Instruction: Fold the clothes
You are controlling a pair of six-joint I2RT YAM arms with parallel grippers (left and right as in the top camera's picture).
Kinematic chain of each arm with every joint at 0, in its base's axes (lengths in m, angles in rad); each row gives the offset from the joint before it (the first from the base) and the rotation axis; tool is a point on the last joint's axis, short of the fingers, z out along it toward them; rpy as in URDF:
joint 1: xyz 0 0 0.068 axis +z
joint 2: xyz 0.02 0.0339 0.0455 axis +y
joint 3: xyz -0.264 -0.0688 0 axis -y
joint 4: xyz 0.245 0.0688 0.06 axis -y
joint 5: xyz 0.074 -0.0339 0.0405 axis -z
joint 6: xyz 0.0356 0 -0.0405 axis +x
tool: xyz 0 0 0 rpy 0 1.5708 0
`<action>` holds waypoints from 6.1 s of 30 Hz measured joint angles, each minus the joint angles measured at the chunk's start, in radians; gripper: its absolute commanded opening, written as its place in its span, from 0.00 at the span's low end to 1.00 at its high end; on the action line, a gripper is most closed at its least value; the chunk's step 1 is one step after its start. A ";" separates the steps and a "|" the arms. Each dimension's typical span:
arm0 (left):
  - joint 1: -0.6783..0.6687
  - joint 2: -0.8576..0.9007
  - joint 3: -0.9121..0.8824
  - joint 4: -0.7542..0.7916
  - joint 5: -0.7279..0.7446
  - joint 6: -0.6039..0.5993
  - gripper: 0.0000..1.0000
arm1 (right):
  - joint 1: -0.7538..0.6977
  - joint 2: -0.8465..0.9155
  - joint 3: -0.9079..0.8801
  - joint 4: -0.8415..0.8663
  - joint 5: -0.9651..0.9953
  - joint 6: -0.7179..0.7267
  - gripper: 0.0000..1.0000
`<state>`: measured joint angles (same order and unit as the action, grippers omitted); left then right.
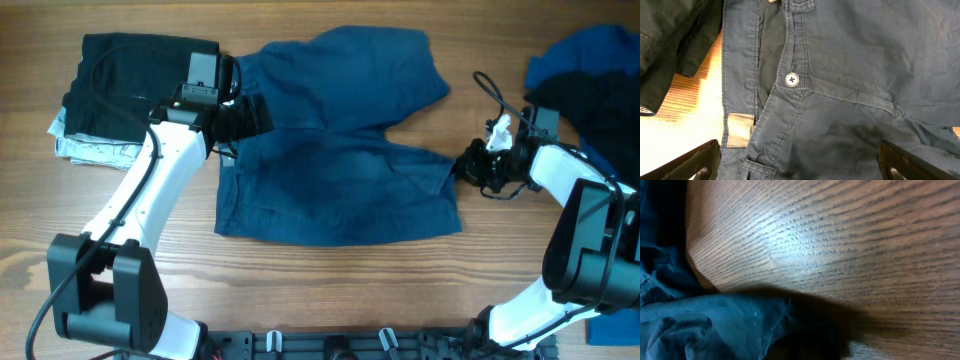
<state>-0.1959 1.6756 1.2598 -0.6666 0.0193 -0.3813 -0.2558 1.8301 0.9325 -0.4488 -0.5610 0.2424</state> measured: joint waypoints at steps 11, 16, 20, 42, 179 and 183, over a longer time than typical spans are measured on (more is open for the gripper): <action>0.000 0.000 0.000 0.002 -0.027 0.000 1.00 | 0.005 0.003 -0.030 0.163 0.065 -0.012 0.04; 0.000 0.000 0.000 0.005 -0.031 0.000 1.00 | 0.005 0.036 -0.028 0.276 0.063 -0.031 0.04; 0.000 0.000 0.000 0.005 -0.031 0.000 1.00 | 0.005 0.099 -0.016 0.431 0.034 -0.035 0.04; 0.000 -0.010 0.000 0.062 -0.060 -0.001 1.00 | 0.015 0.255 0.150 0.723 0.277 -0.256 0.75; -0.072 0.002 -0.195 -0.093 0.254 -0.119 0.04 | 0.009 -0.009 0.168 0.015 0.496 -0.498 0.04; -0.072 0.034 -0.195 -0.087 0.247 -0.119 0.09 | 0.009 -0.009 0.168 0.000 0.511 -0.498 0.04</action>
<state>-0.2680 1.7092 1.0645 -0.7540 0.2661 -0.4999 -0.2466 1.8210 1.1004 -0.4488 -0.0502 -0.2558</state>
